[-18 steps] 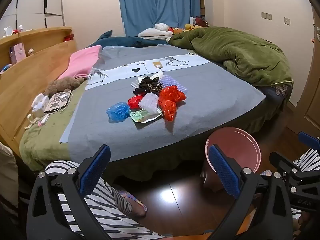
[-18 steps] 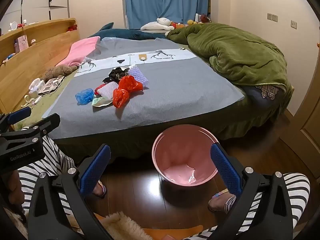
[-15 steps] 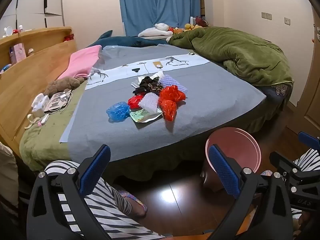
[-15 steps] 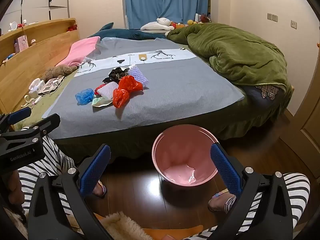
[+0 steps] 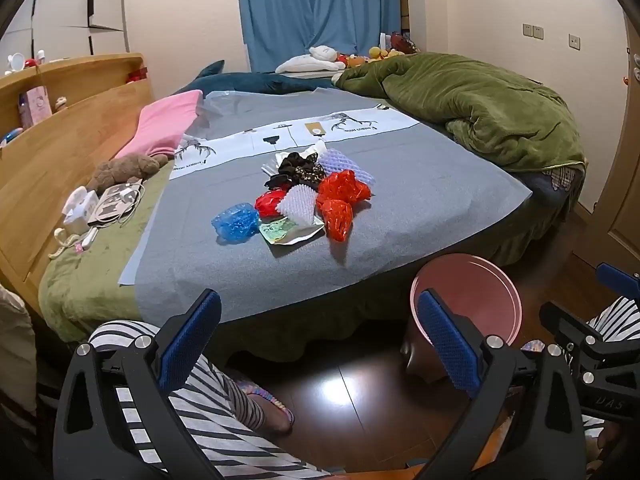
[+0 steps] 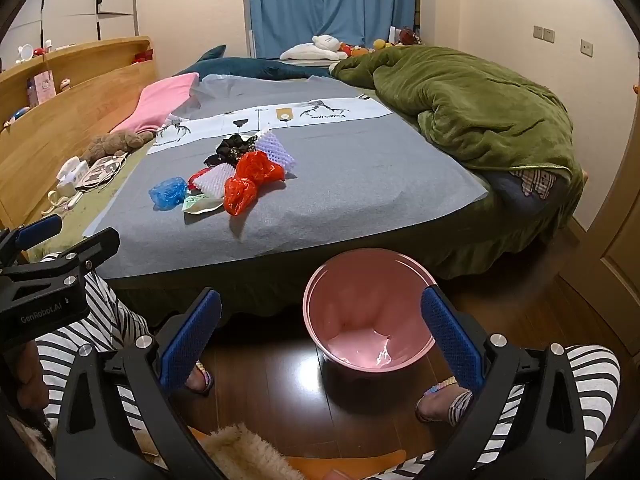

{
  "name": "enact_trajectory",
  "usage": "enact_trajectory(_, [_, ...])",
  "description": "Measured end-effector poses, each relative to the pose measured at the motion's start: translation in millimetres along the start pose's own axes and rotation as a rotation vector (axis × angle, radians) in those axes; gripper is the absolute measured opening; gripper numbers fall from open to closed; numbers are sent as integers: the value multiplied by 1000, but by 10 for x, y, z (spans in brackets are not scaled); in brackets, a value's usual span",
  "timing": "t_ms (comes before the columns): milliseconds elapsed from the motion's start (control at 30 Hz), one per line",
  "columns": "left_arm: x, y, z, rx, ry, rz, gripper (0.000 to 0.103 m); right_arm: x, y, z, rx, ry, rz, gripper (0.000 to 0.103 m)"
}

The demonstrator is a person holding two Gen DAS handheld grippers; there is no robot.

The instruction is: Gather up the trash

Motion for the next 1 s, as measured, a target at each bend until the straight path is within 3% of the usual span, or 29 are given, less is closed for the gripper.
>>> enact_trajectory(1000, [-38,-81,27,-7,8,10,96,-5,-8,2,-3,3,0,98])
Point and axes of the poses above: each gripper's, at about its wrist camera, not at the fingertips, and x roughly against the way its jaws point, y to its left, z to its underside, the point moved 7 cm from there along -x, roughly the way its jaws point, and after that the axes turned 2 degrees about -z, right-handed, at the moved point
